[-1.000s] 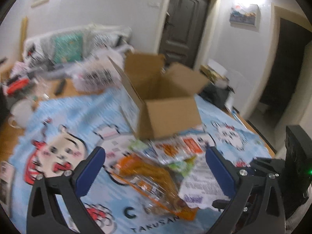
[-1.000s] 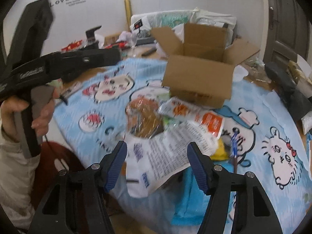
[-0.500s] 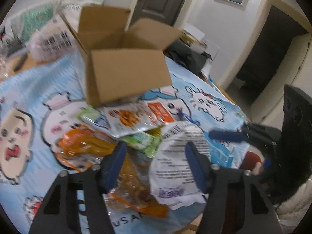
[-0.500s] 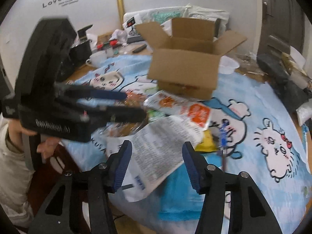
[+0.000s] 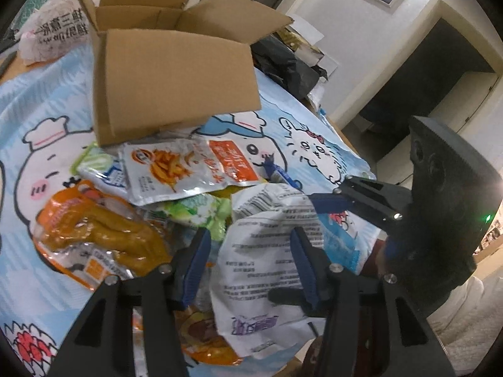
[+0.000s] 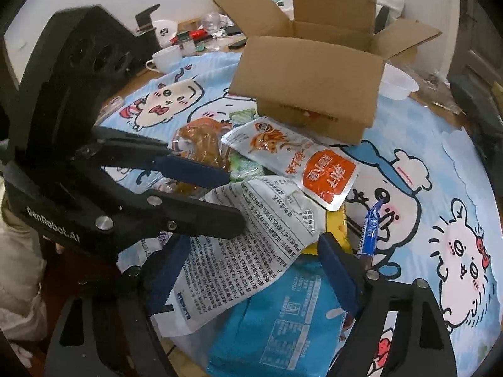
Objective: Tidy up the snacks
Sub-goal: 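Lower the left gripper onto the white printed bag and close it, then carry the white bag into the cardboard box and open the left gripper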
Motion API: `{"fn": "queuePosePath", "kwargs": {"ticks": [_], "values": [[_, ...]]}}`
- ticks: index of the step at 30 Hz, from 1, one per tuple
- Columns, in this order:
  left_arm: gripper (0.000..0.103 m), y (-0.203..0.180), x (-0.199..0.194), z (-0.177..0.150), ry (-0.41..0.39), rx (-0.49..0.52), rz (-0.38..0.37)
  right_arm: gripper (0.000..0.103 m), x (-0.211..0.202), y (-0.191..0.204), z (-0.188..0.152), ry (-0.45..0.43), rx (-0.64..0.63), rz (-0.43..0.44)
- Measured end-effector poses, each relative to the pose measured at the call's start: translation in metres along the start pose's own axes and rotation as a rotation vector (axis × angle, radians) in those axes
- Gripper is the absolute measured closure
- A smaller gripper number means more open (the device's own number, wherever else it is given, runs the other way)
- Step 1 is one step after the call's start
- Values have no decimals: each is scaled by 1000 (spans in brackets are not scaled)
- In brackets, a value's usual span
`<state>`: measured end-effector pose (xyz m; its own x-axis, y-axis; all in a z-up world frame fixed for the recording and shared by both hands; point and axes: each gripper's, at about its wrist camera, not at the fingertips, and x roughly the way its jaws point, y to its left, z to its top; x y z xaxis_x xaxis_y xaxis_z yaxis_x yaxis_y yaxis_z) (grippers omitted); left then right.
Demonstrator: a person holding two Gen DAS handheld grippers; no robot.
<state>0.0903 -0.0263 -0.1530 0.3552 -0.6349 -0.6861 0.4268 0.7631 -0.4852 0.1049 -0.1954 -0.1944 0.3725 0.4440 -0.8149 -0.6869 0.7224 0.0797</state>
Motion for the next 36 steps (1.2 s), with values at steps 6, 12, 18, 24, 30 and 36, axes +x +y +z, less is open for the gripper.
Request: {"fn": "queuePosePath", "kwargs": {"ticks": [6,12,18,24,30,36], "values": [[53,-2,1,1,6,-26,-20,54,-6,2,-4,-39,27,-1],[52,-8,1,3,10,-33,-15,69,-11,14,-6,-86,9,-16],[52,-9,3,3,11,-43,14,69,-12,17,-4,-103,19,-20],[51,-6,8,1,62,-37,22,30,-8,19,-3,-29,-16,-5],[48,-2,15,-3,92,-64,-6,23,-1,33,-7,4,-99,-13],[49,-9,9,-3,75,-66,-31,53,-2,40,-6,-36,-107,-61]]}}
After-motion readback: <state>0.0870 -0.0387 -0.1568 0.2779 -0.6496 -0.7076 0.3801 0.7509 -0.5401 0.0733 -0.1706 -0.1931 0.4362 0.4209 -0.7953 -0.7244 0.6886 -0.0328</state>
